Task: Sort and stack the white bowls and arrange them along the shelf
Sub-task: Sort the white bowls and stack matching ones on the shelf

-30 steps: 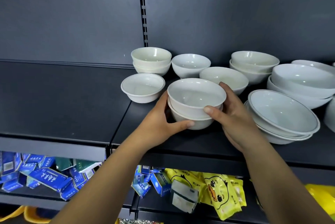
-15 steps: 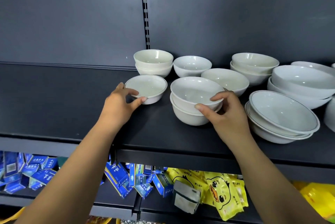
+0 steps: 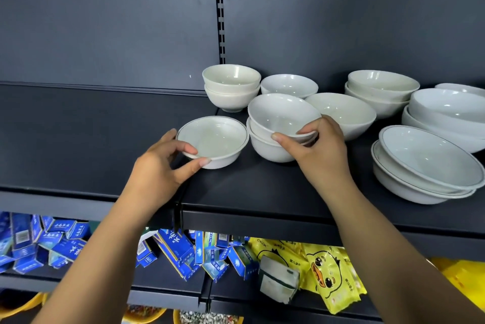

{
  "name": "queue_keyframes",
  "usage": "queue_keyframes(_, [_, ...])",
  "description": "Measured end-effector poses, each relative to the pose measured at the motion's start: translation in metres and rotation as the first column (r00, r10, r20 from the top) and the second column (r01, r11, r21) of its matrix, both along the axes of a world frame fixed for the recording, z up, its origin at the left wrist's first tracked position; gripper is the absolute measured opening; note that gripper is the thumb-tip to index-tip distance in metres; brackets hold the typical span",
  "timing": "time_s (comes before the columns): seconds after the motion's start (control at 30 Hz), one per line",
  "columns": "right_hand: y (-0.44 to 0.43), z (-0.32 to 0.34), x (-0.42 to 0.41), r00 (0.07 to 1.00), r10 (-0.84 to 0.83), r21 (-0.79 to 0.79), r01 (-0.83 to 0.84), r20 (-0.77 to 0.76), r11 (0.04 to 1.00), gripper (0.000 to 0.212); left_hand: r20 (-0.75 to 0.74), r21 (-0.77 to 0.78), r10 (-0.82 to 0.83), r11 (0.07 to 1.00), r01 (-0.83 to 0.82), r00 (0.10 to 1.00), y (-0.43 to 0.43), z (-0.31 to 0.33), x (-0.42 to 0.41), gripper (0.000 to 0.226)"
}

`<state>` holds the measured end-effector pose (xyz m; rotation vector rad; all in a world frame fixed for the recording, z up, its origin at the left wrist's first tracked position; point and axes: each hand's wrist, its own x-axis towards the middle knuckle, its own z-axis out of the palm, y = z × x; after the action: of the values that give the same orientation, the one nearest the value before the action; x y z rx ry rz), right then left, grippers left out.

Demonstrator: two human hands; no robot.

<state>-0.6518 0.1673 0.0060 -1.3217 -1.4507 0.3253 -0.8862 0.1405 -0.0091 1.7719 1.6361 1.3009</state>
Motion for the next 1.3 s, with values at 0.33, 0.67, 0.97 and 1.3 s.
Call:
queue_keyframes(0.33, [0.023, 0.012, -0.021, 0.993, 0.028, -0.172, -0.009, 0.111, 0.985, 0.039, 0.089, -0.012, -0.098, 0.995, 0.100, 0.991, 0.000, -0.004, -0.009, 0.032])
queue_keyframes(0.67, [0.039, 0.009, -0.028, 0.980, 0.142, -0.242, -0.173, -0.141, 0.955, 0.073, 0.094, -0.104, -0.132, 0.984, 0.141, 0.987, 0.002, 0.002, -0.008, 0.073])
queue_keyframes(0.97, [-0.022, -0.003, -0.019, 0.942, 0.291, -0.239, -0.325, -0.166, 0.915, 0.048, 0.129, -0.211, -0.282, 0.929, 0.304, 0.951, -0.010, 0.007, 0.008, 0.153])
queue_keyframes(1.3, [-0.074, 0.016, 0.031, 0.877, 0.425, -0.235, -0.472, -0.226, 0.850, 0.076, 0.388, -0.003, -0.520, 0.825, 0.565, 0.761, -0.017, 0.030, 0.068, 0.090])
